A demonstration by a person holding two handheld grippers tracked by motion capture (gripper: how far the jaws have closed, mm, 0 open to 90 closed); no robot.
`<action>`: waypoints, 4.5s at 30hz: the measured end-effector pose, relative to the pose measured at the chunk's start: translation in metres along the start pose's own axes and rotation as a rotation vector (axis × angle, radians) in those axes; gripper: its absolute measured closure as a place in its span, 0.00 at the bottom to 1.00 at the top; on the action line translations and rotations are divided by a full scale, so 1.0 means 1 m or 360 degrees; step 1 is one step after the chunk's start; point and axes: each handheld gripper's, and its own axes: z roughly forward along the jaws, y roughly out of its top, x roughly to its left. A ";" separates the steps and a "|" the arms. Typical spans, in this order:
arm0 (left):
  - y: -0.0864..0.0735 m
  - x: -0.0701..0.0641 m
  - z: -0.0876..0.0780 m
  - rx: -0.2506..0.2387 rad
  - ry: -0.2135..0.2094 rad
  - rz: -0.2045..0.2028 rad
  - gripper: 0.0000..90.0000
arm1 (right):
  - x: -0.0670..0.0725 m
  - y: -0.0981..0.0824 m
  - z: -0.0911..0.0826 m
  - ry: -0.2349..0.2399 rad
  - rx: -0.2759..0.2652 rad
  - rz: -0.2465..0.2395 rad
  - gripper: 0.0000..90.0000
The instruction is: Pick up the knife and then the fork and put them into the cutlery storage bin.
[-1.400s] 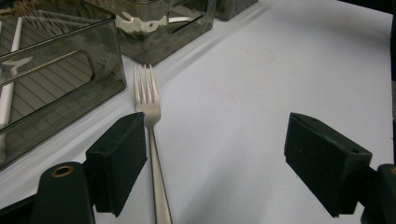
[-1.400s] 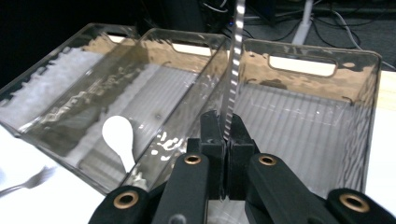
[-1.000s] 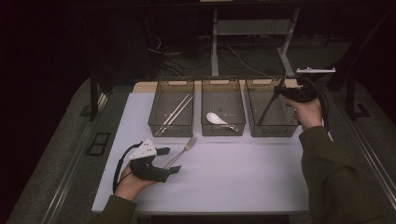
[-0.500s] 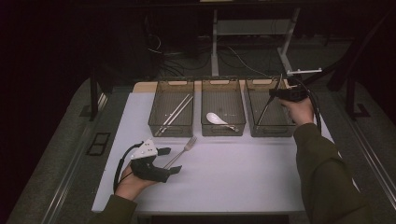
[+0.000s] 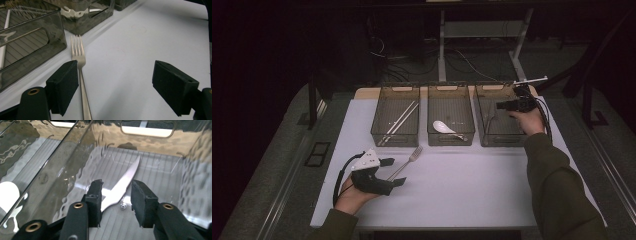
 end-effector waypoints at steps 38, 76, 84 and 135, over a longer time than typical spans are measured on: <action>0.002 0.002 0.006 0.0045 0.0019 0.0007 0.22 | 0.044 -0.048 -0.100 0.0356 -0.0276 -0.0384 0.30; 0.010 0.025 0.027 0.0183 0.0121 -0.0033 0.41 | 0.086 -0.165 -0.107 0.0572 -0.0168 -0.0624 0.29; 0.010 0.034 0.045 0.0255 0.0164 -0.0097 0.51 | 0.087 -0.169 -0.106 0.0571 -0.0141 -0.0633 0.29; 0.011 0.018 0.049 0.0316 0.0129 -0.0019 0.94 | 0.081 -0.166 -0.107 0.0566 -0.0172 -0.0553 0.29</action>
